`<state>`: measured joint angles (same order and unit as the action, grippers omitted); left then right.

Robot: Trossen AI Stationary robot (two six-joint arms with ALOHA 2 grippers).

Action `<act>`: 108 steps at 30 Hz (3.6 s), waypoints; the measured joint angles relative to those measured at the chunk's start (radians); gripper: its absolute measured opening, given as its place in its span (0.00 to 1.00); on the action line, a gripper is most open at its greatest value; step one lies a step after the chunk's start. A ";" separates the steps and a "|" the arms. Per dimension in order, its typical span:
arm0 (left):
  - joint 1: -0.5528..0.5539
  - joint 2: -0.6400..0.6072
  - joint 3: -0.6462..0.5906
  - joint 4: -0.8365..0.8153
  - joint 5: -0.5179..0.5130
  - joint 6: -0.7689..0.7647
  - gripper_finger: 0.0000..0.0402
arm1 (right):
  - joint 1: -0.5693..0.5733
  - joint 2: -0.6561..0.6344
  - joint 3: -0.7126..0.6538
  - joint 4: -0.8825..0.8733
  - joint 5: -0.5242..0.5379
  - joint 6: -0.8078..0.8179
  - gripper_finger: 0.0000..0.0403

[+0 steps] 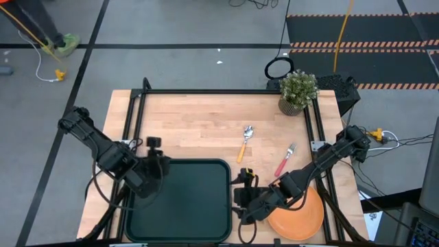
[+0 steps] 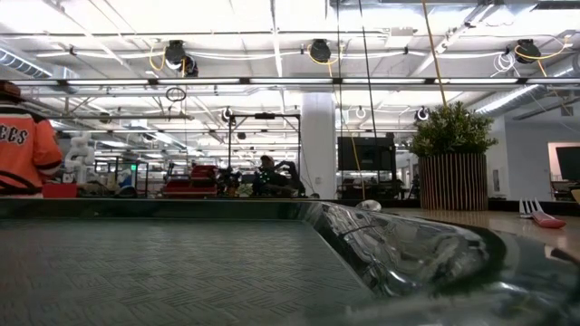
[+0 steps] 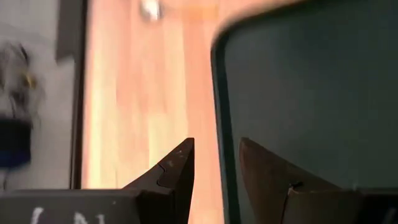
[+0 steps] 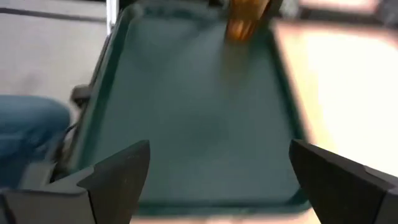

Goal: Pick and place plate/cup/fork/spoon on tray
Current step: Put the orange plate on the black tray to the right of the orange cup

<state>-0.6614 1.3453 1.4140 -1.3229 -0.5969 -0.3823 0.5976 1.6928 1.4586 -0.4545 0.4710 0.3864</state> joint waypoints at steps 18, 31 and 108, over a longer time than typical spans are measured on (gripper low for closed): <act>0.011 0.011 -0.272 1.114 -0.024 0.530 0.32 | 0.317 0.004 0.000 -0.290 -0.211 0.844 0.92; 0.003 0.011 -0.274 1.085 -0.022 0.396 0.32 | 0.386 0.190 0.000 -0.291 -0.344 1.042 0.78; 0.080 -0.071 -0.245 0.979 0.020 0.582 0.32 | 0.221 0.241 0.476 -0.819 -0.353 0.342 0.00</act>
<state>-0.5815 1.2743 1.1687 -0.3436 -0.5770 0.2001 0.8188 1.9343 1.9348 -1.2732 0.1177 0.7282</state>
